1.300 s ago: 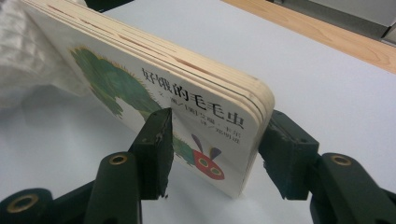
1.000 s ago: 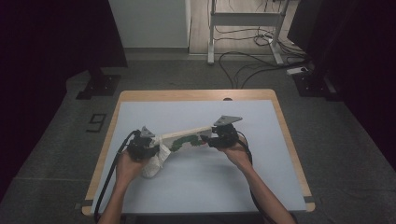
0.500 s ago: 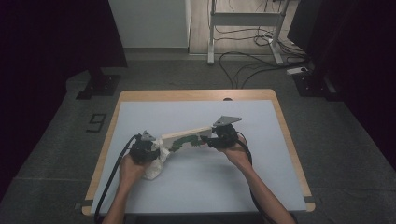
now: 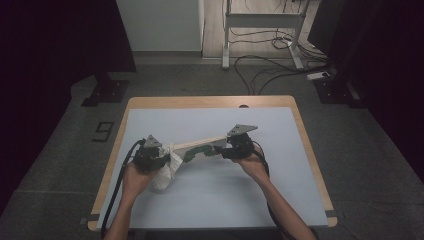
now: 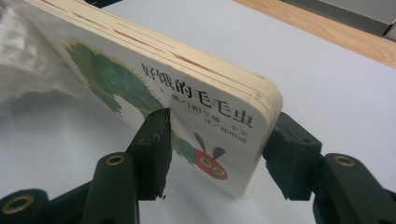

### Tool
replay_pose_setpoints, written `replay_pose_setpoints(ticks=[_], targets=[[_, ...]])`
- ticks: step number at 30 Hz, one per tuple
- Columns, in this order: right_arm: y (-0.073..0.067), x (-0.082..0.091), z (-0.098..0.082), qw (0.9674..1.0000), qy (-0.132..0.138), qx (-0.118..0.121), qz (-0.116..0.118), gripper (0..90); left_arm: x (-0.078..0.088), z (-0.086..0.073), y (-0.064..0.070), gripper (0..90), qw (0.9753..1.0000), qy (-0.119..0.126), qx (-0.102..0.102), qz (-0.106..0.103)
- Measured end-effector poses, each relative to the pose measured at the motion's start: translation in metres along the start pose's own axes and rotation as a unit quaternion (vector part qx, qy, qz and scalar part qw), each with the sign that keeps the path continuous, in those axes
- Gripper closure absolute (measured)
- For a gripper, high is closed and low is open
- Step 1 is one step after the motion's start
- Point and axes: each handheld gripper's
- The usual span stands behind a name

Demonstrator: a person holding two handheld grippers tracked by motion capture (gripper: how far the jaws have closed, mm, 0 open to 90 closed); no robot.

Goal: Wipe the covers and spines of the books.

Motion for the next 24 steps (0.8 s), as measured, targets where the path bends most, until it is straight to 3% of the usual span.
replay_pose_setpoints(ticks=[8, 24], targets=[[0.000, 0.000, 0.000, 1.0000, 0.000, 0.000, 0.000, 43.6, 0.008, 0.008, 0.005, 71.8, 0.9999, 0.006, -0.010, 0.009], [0.001, 0.001, -0.001, 1.0000, 0.004, -0.007, 0.003, 44.2, 0.021, 0.004, -0.006, 71.2, 0.9999, 0.011, -0.004, 0.011]])
Point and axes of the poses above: each handheld gripper's, and its own axes: x roughly backward along the jaws, z roughly out of its top, y roughly to its right, and after that the axes turned 1 degree about z, right-handed
